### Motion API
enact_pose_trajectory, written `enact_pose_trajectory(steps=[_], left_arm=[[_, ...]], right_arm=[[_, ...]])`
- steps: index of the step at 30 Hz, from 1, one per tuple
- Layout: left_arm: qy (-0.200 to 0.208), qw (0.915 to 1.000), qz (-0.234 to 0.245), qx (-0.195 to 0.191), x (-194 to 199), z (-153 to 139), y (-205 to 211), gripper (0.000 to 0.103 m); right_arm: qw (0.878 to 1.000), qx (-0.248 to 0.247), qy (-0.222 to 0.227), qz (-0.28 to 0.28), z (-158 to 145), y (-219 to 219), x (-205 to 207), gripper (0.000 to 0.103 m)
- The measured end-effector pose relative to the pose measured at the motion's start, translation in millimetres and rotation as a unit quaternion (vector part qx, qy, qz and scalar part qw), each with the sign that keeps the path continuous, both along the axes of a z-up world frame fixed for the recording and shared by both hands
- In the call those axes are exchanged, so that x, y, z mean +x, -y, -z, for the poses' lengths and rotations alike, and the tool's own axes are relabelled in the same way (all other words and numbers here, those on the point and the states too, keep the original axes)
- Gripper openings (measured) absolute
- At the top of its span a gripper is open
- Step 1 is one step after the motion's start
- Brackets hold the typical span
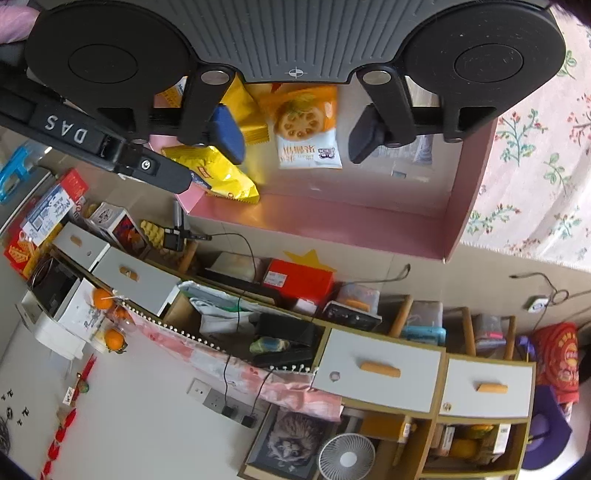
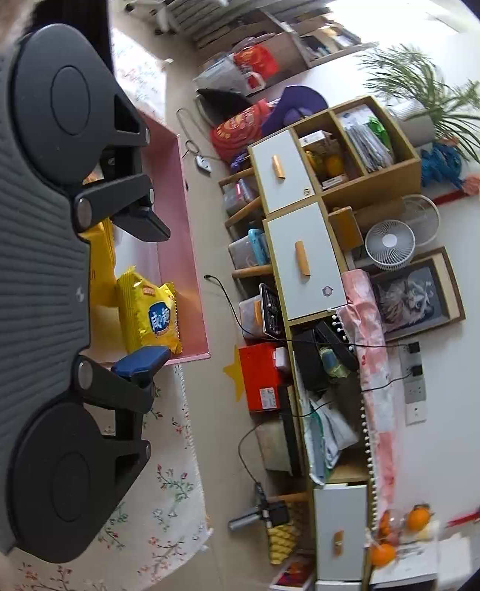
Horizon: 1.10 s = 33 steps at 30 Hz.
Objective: Organize snacks
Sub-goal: 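Open both tools to drop the packets into the tray and withdraw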
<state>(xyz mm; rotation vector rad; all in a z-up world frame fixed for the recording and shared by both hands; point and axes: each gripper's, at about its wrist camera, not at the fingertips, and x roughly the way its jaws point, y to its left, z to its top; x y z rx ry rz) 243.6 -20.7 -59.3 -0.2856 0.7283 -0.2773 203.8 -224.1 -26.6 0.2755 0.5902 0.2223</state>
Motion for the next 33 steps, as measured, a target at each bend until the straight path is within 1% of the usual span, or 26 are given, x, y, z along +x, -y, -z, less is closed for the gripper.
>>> enact_pose_trajectory(steps=[2,5,7,10,12,15,19,23,30,33], left_arm=[[-0.003,1.0000,-0.001,0.003,-0.1,-1.1,-0.1,0.066],[-0.002,1.0000,0.001,0.007,-2.2,-5.6,-0.2,0.067],[-0.001,1.0000,0.000,0.009,-4.2,-10.1,-1.9,0.073],[0.002,0.9999,0.001,0.013,-9.2,-18.1,-3.2,0.081],[0.005,0.9998,0.006,0.020,-13.8,-24.3,-3.0,0.084],[0.010,0.9991,0.011,0.038,-21.6,-36.1,-1.2,0.086],[0.017,0.9979,0.018,0.061,-36.0,-51.9,-3.2,0.094],[0.021,0.9958,0.016,0.088,-55.4,-62.8,-10.9,0.096],[0.018,0.9919,0.016,0.125,-91.9,-72.7,-23.1,0.098],[0.010,0.9909,0.017,0.133,-105.7,-72.4,-27.5,0.099]], right_arm=[[1.000,0.005,-0.004,0.002,0.7,1.9,0.2,0.063],[1.000,0.001,-0.007,0.003,-0.6,0.3,-1.1,0.063],[1.000,0.002,-0.009,0.002,-3.6,0.5,-2.5,0.064],[1.000,-0.003,-0.010,0.002,-11.7,1.3,-6.1,0.075],[1.000,-0.009,-0.006,0.001,-18.9,1.9,-11.1,0.083],[1.000,-0.014,-0.008,-0.002,-26.5,2.2,-18.0,0.088],[1.000,-0.025,-0.008,-0.005,-35.8,-0.2,-28.4,0.094],[1.000,-0.024,-0.006,-0.003,-44.3,-0.4,-42.2,0.102],[0.999,-0.041,-0.008,0.002,-51.2,-2.8,-68.9,0.103],[0.998,-0.061,-0.010,0.000,-52.0,-7.3,-79.0,0.103]])
